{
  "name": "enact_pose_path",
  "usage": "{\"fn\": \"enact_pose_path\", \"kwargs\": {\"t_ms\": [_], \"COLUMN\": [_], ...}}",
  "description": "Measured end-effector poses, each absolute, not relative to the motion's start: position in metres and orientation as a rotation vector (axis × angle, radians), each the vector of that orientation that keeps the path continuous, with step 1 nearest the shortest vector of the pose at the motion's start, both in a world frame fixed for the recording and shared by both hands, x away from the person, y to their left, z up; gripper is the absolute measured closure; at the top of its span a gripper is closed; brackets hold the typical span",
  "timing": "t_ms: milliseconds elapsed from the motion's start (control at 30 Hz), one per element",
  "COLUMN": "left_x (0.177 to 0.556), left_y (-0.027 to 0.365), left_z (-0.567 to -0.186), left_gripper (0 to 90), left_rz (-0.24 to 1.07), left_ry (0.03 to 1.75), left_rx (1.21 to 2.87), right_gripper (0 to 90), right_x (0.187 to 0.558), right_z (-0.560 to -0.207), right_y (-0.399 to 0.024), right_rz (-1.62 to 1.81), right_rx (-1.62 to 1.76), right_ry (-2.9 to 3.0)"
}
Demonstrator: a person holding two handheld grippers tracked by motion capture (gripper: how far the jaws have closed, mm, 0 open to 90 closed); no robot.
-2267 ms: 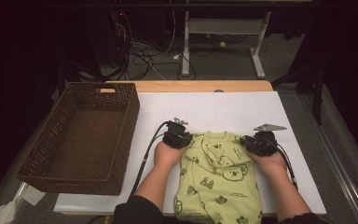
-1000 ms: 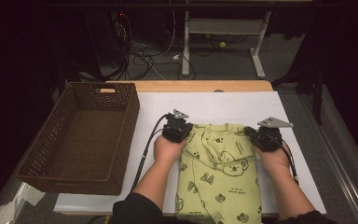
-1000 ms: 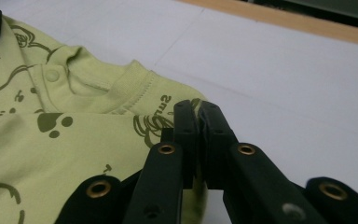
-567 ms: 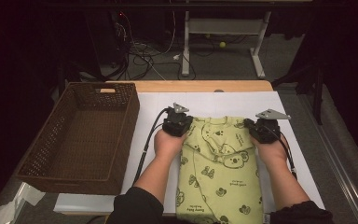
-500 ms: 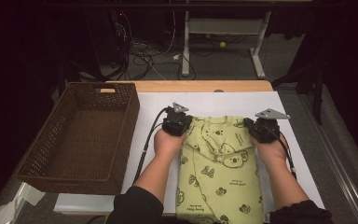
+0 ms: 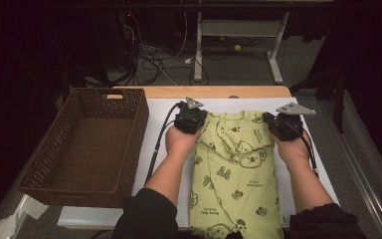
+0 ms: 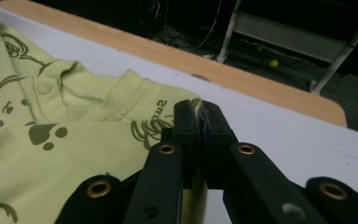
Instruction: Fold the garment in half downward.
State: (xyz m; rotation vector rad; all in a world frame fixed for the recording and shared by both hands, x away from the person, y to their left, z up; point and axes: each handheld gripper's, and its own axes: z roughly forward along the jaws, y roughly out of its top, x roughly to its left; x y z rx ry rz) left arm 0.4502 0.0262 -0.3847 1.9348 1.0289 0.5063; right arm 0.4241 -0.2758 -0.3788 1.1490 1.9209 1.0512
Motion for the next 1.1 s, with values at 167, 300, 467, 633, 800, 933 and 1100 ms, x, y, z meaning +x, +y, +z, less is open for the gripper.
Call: {"fn": "enact_pose_path", "kwargs": {"t_ms": [167,300,467,633,800,933,1100], "left_x": [0.448,0.446,0.439,0.430,0.421,0.413,0.400], "left_y": [0.022,0.023,0.025,0.029,0.032,0.036,0.039], "left_z": [-0.399,-0.415,-0.423,-0.422,-0.421,-0.420,-0.420], "left_gripper": [83.5,83.3,83.2,83.2,83.1,83.1,83.1], "left_rz": [0.492,0.451,0.431,0.416,0.413,0.412,0.405], "left_ry": [1.036,1.053,1.025,0.995,0.964,0.933,0.897], "left_rx": [1.980,1.977,1.983,1.951,1.937,1.931,1.922], "right_gripper": [87.9,87.8,87.8,87.8,87.7,87.7,87.7], "right_x": [0.423,0.420,0.412,0.399,0.386,0.374,0.360], "right_z": [-0.381,-0.400,-0.413,-0.416,-0.417,-0.417,-0.418], "right_y": [-0.281,-0.283,-0.288,-0.290,-0.291,-0.291,-0.291], "right_rz": [1.077,1.064,1.090,1.101,1.118,1.136,1.146], "right_rx": [1.165,1.175,1.184,1.156,1.121,1.102,1.069], "right_ry": [1.912,1.951,1.945,1.936,1.928,1.924,1.926]}}
